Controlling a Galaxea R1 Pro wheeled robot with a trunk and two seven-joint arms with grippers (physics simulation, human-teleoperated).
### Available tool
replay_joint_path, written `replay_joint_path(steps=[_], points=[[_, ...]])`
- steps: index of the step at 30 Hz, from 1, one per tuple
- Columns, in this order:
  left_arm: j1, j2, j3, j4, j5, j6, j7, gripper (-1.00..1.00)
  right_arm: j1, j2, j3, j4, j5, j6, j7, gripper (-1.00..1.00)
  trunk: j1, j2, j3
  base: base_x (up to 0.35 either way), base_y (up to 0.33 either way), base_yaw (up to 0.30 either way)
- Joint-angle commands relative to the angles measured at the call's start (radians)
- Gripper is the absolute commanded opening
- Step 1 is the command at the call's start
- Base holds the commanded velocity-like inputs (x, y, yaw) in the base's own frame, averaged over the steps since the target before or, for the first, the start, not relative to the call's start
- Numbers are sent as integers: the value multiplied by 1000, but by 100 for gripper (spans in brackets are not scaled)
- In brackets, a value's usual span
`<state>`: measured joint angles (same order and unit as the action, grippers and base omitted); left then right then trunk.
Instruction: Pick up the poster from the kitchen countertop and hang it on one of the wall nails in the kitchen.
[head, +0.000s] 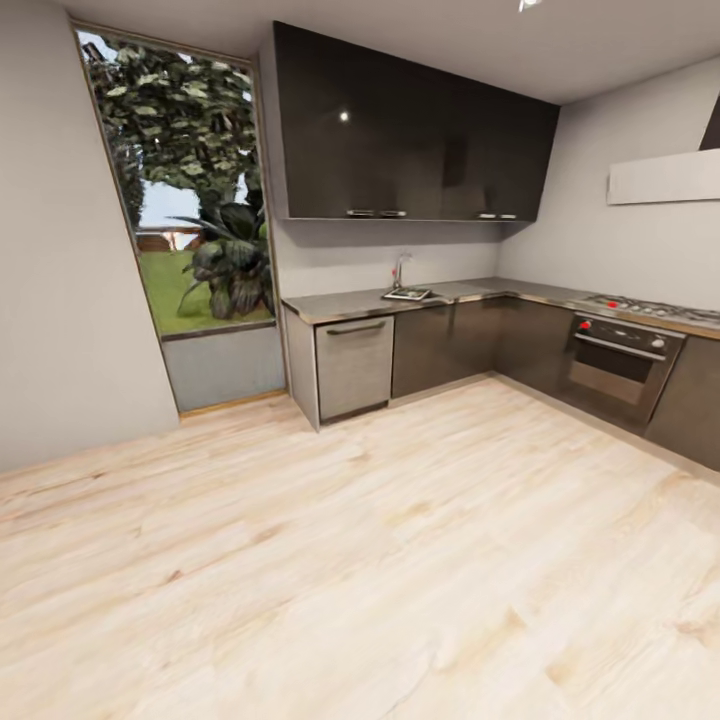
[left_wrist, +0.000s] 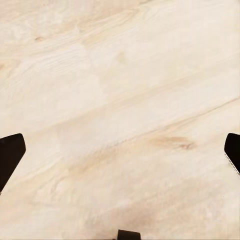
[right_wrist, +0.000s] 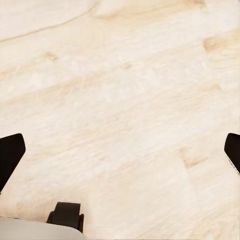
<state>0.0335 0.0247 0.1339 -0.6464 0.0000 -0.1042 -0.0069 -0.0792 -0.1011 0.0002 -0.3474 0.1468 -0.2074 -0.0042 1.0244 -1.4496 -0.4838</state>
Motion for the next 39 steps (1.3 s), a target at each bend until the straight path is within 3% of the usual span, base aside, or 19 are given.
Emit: replay_joint_path(steps=[1, 23, 39], points=[[0, 0, 1, -1, 0, -2, -1, 100, -1, 0, 0, 1, 7, -3, 0, 100, 1, 0, -1, 338, 0, -1], [0, 0, 1, 0, 0, -2, -1, 100, -1, 0, 0, 1, 7, -3, 0, 100, 1, 0, -1, 338, 0, -4], [0, 0, 1, 1, -1, -2, -1, 100, -1, 0, -2, 1, 6, -3, 0, 100, 1, 0, 5, 332, -102, -253]])
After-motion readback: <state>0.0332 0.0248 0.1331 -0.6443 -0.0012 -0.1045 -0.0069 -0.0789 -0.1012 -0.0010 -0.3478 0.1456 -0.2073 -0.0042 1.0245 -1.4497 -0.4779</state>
